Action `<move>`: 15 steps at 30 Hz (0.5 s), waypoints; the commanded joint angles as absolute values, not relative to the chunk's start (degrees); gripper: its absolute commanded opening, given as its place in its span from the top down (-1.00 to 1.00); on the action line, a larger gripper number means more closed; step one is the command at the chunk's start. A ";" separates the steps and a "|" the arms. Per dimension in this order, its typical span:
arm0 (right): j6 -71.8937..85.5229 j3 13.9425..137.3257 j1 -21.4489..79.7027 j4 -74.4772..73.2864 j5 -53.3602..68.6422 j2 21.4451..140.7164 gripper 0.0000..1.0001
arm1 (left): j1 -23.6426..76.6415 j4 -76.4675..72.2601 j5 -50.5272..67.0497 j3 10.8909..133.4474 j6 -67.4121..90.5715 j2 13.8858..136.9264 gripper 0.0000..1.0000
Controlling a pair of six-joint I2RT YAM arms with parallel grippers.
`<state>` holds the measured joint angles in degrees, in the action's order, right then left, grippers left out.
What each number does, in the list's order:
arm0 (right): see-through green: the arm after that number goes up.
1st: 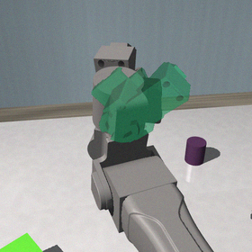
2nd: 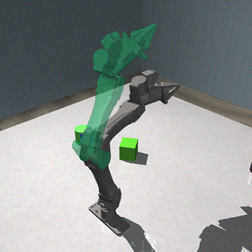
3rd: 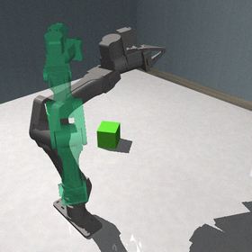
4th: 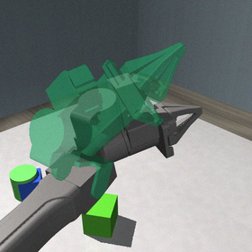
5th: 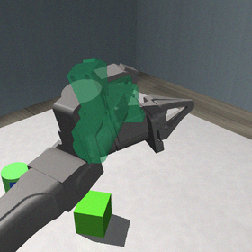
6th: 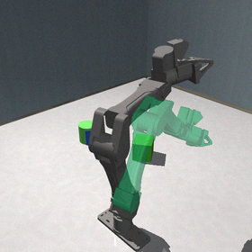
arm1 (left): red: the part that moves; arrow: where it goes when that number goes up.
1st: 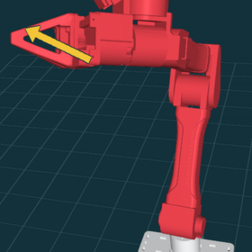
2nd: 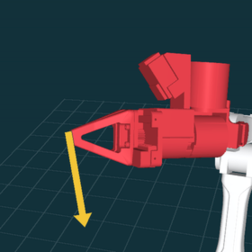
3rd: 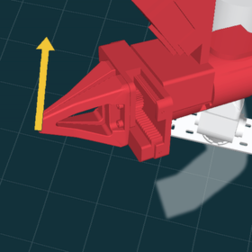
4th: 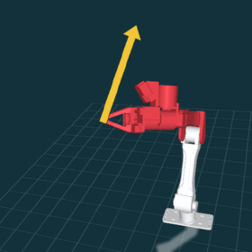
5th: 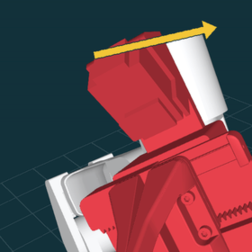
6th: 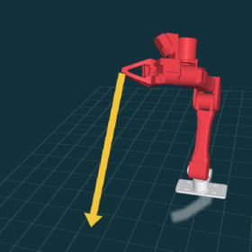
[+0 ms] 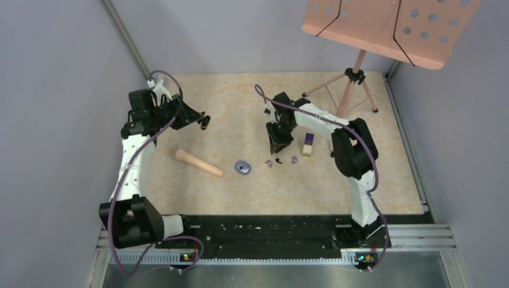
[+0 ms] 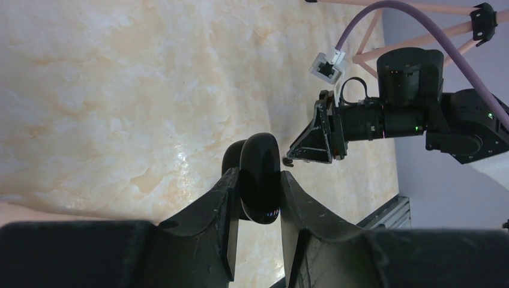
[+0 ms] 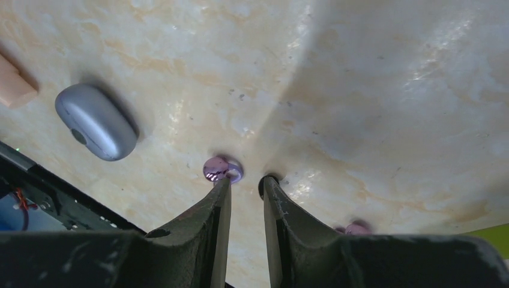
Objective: Insert the wireless bluetooth earbuds into the charging case
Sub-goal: Pick up the earbud from the center of the board.
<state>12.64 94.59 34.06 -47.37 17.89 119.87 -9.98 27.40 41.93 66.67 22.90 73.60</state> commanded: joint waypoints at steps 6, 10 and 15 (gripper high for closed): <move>15.61 99.53 30.85 -52.21 20.88 124.51 0.45 | -10.97 28.22 41.05 65.88 19.96 71.64 1.00; 16.37 97.58 30.78 -52.24 21.87 124.72 0.44 | -11.33 28.36 41.00 65.69 19.82 71.46 1.00; 16.34 96.47 30.78 -51.97 23.04 124.54 0.44 | -11.67 28.43 41.03 65.28 19.97 71.20 1.00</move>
